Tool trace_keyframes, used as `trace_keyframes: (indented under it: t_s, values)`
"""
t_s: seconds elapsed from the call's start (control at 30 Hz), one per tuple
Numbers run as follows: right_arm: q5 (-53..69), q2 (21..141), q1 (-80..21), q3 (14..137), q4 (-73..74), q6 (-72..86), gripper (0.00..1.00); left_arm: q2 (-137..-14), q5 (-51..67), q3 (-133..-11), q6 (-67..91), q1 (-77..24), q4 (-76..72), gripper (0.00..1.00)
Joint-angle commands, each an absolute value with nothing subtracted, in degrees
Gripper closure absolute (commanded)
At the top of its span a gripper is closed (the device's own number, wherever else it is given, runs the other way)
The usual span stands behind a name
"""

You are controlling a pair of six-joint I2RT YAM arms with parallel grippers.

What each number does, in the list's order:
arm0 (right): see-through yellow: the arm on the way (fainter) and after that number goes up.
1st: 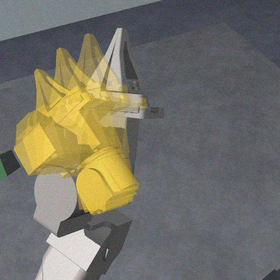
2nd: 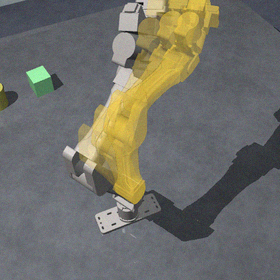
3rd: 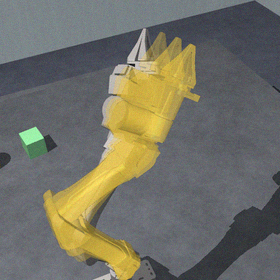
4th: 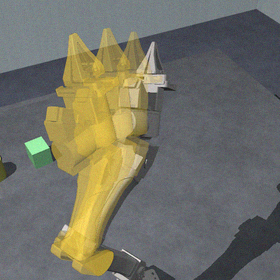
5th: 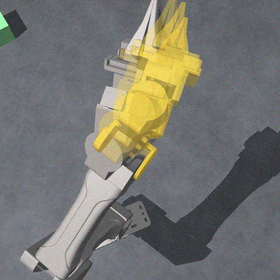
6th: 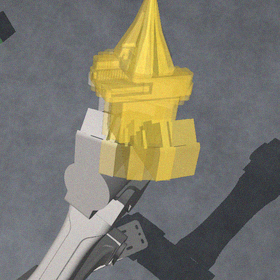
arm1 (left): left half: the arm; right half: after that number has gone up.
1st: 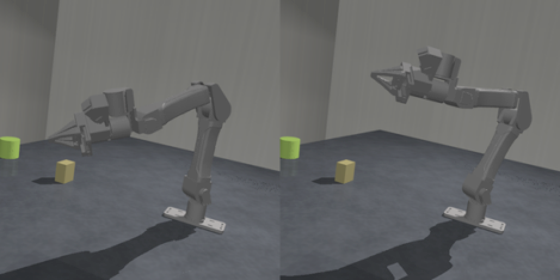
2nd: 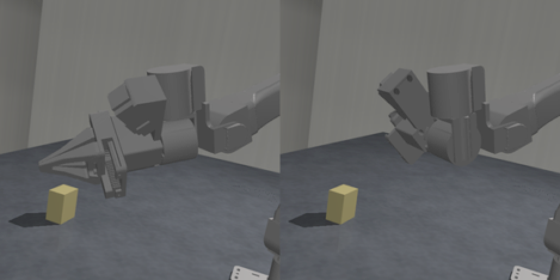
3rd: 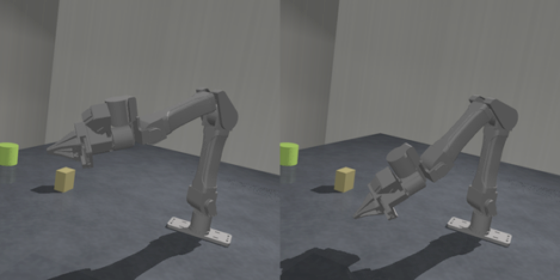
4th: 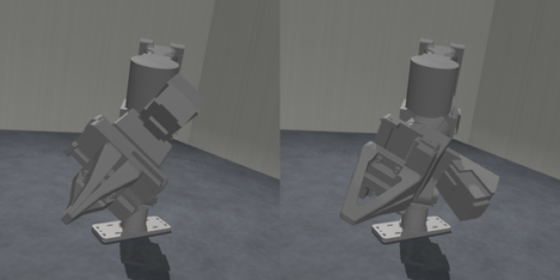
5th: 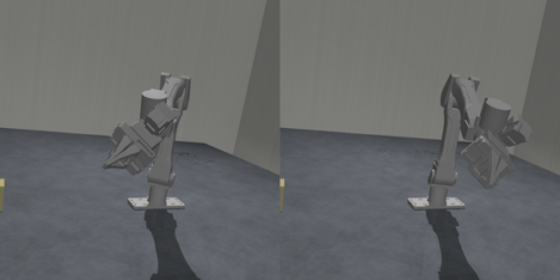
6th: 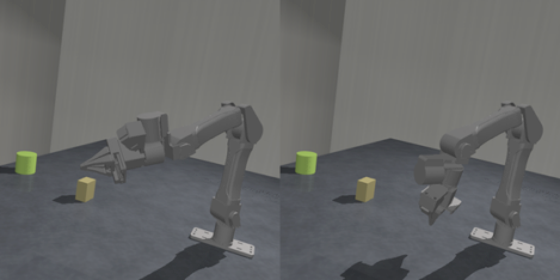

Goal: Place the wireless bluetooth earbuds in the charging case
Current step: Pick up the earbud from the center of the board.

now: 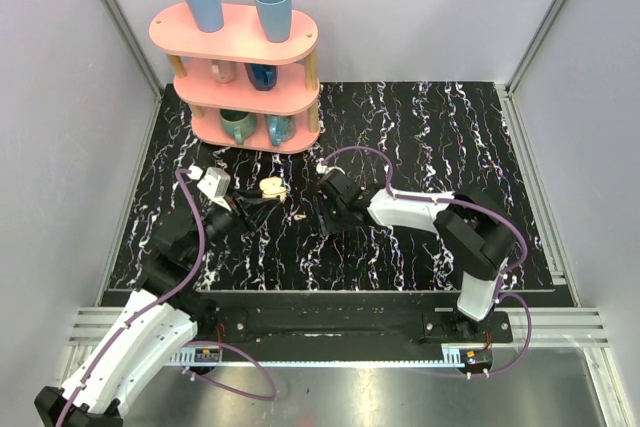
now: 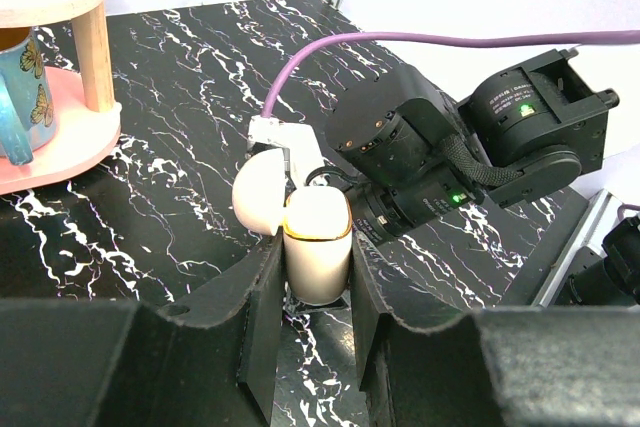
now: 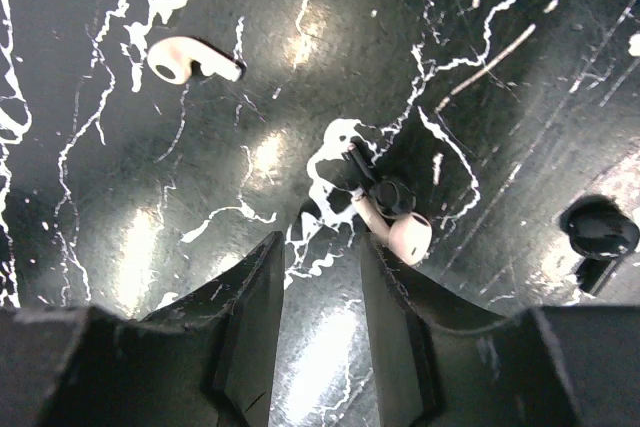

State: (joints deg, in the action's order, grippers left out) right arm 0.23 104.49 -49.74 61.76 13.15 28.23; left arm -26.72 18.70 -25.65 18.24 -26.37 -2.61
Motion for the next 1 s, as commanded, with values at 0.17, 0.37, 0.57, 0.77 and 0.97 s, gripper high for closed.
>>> trace_keyframes:
  t_s: [0.17, 0.37, 0.57, 0.77, 0.97]
  values:
    - [-4.4, 99.1, -48.3, 59.2, 17.7, 24.5, 0.55, -26.2, 17.8, -25.4, 18.4, -26.1, -5.0, 1.00]
    - [-4.7, 100.9, -46.3, 60.0, 17.5, 24.5, 0.55, -25.8, 17.8, -25.2, 18.5, -26.1, -4.8, 1.00]
    - [-0.6, 101.0, -45.4, 61.6, 15.9, 28.0, 0.55, -25.7, 17.8, -25.1, 18.5, -26.1, -5.0, 1.00]
    - [3.9, 100.1, -45.4, 60.1, 13.5, 34.7, 0.55, -25.7, 17.4, -25.0, 18.4, -26.1, -5.0, 1.00]
    - [-1.7, 101.2, -45.4, 59.4, 13.2, 41.0, 0.57, -25.8, 17.7, -25.2, 18.4, -26.1, -5.1, 1.00]
